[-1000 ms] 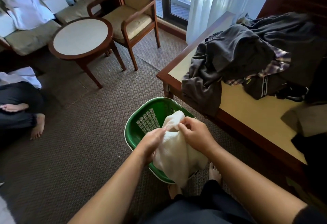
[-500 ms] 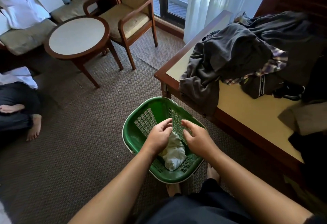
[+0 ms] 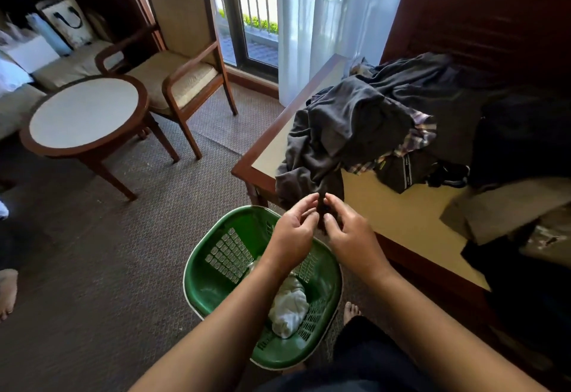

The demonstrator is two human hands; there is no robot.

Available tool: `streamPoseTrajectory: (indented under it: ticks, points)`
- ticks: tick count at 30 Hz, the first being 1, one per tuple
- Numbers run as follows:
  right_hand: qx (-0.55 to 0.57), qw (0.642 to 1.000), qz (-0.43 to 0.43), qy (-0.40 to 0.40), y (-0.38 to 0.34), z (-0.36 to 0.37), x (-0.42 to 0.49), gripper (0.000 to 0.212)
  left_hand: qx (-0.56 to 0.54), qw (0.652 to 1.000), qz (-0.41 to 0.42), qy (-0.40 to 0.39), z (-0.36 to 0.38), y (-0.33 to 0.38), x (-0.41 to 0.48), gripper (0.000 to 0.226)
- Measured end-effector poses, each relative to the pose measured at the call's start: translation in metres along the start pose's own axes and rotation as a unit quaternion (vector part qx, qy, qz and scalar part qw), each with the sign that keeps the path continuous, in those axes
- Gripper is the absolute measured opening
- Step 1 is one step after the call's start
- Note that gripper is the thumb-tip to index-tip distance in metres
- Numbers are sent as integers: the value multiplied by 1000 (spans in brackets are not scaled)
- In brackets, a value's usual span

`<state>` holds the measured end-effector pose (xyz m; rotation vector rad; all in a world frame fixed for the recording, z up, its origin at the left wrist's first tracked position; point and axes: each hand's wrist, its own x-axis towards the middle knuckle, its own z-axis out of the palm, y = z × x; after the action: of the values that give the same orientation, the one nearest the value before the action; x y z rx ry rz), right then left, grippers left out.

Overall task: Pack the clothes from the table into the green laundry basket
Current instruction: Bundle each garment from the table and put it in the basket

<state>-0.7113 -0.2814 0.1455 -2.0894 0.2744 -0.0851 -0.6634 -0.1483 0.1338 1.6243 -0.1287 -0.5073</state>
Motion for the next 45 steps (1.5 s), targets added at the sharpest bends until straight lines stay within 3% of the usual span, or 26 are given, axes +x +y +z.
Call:
streamPoseTrajectory:
  ticks: [9,12,15,18,22,24,27,29,32,36,37,39,42,45]
  points:
    - [-37,996,1,76,-3,-75,80,55,78,995,65,7,35,55,103,48]
    - [-49,996,6,79,3,-97,115,58,204,975,70,50,47,65,152,69]
    - [-56,995,7,78,12,-113,145,58,287,951,-63,98,58,75,195,110]
    - [-53,996,11,70,23,-123,171,59,170,952,-232,105,68,81,228,133]
    - [-51,997,22,45,43,-131,197,61,169,946,-257,99,75,54,266,144]
    - [-54,998,24,35,55,-135,205,60,195,946,-228,122,74,44,275,130]
    - [-62,997,7,49,69,-138,210,59,148,962,-160,164,61,38,280,51]
    - [-83,992,-47,78,72,-137,213,57,45,966,-151,204,55,47,274,23]
    - [-106,982,-104,118,67,-137,216,69,-161,959,-129,196,55,76,251,35]
    - [-305,945,-65,97,60,-136,226,116,-218,973,-65,35,42,109,208,24]
    - [-353,933,-26,64,58,-135,231,120,-205,977,-55,7,38,111,201,35]
    - [-395,918,33,-6,58,-129,239,104,-157,987,-44,-11,33,106,196,47]
    - [-396,918,5,-5,58,-123,245,55,-65,997,-39,12,33,96,196,49]
    - [-320,945,-68,6,56,-120,240,51,148,985,40,84,33,81,199,49]
